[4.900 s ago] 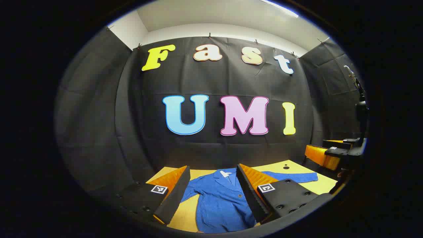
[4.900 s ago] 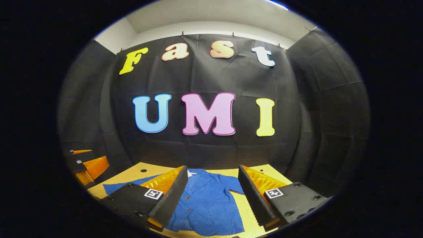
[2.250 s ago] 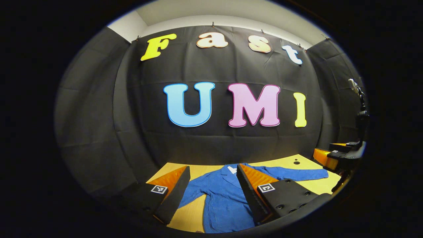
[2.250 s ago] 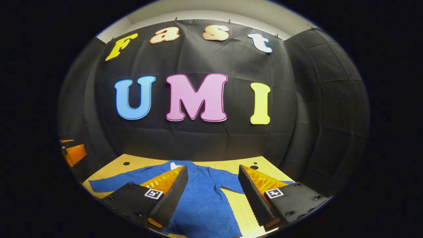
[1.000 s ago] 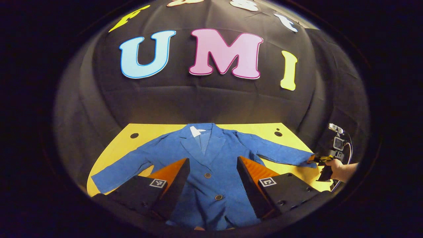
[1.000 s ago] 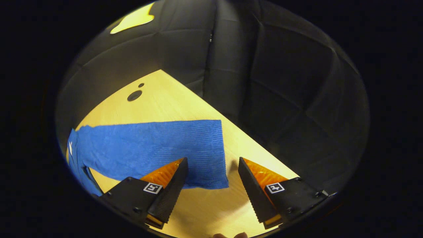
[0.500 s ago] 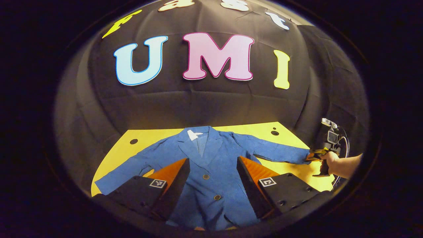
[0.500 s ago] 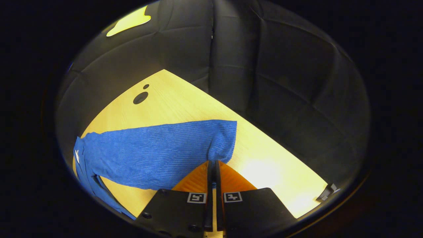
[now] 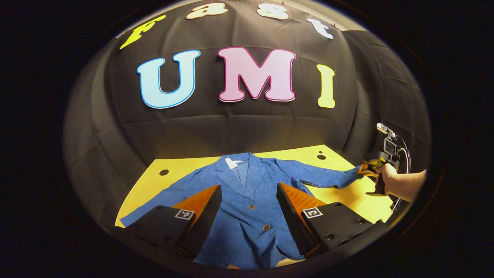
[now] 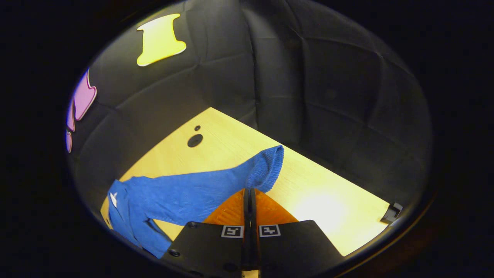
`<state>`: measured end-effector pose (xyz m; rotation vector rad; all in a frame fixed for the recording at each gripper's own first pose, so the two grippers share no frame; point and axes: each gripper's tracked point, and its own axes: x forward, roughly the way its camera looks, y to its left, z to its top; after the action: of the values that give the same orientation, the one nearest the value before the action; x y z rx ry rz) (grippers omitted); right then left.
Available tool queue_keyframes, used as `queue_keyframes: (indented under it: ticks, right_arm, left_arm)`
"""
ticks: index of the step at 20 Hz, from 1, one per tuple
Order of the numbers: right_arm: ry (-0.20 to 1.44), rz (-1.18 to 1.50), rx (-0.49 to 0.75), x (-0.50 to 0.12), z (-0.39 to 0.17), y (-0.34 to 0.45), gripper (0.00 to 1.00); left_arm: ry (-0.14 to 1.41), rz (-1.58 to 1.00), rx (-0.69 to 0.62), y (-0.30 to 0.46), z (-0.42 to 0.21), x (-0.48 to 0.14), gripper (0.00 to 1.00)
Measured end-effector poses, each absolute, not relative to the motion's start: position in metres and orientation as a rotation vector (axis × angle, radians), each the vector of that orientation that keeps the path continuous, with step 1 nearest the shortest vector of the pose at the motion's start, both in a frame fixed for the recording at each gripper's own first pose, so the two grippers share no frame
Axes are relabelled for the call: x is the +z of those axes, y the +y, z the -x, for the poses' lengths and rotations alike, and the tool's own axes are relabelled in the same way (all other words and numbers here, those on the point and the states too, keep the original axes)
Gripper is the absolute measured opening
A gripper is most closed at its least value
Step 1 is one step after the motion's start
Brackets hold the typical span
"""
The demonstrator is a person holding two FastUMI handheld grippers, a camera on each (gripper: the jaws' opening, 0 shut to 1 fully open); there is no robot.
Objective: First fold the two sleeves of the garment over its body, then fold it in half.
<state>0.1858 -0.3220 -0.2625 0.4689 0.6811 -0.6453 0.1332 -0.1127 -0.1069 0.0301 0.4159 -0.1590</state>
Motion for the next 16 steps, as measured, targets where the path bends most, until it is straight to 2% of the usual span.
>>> queue_keyframes:
  ticks: [4,9,12,16]
  right_arm:
    - [0.674,-0.419,-0.525,-0.238,-0.211,-0.259,0.01]
    - [0.671,-0.346,-0.261,-0.204,-0.263,-0.138,0.01]
    - [0.677,-0.291,-0.124,-0.196,-0.293,-0.059,0.00]
    - [0.709,-0.274,0.020,-0.182,-0.304,0.042,0.00]
  left_arm:
    - [0.400,-0.013,-0.158,-0.098,-0.116,-0.103,0.84]
    - [0.314,0.041,-0.100,-0.062,-0.090,-0.073,0.84]
    - [0.224,0.073,-0.025,-0.031,-0.078,-0.052,0.82]
    - [0.241,0.176,0.104,0.013,-0.058,-0.061,0.82]
